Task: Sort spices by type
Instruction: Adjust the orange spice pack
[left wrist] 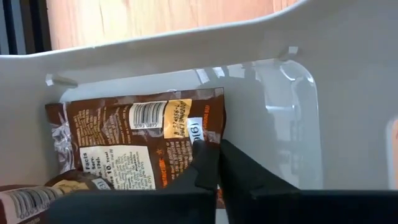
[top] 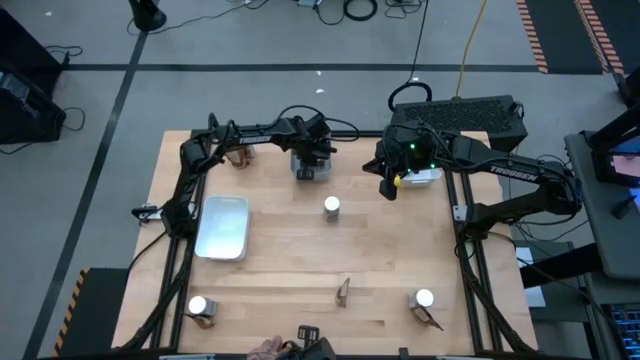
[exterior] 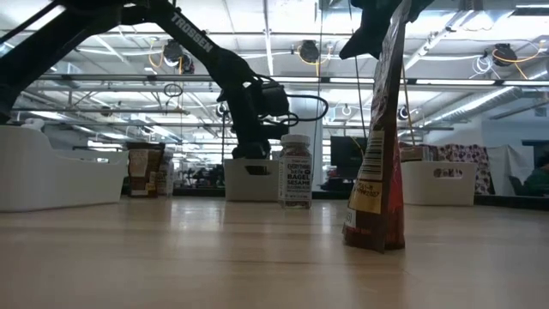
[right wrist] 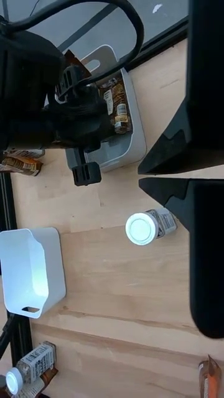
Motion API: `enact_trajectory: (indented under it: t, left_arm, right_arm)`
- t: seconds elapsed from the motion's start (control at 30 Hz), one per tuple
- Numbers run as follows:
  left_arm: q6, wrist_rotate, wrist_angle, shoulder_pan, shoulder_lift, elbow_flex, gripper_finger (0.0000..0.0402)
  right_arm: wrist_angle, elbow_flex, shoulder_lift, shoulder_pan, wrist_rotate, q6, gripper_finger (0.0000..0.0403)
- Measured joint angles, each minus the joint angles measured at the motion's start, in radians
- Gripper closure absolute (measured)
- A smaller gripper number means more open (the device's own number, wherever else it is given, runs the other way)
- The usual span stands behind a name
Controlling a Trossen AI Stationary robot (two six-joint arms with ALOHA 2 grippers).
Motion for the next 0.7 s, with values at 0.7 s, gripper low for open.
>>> enact_trajectory:
  t: [0.7]
  left_arm:
    - [-0.025,0.126,-0.222,0.047,0.007,0.283,0.0400]
  right_arm:
    - [-0.002,0.000,0.000,0.000,0.000,-0.002,0.0403]
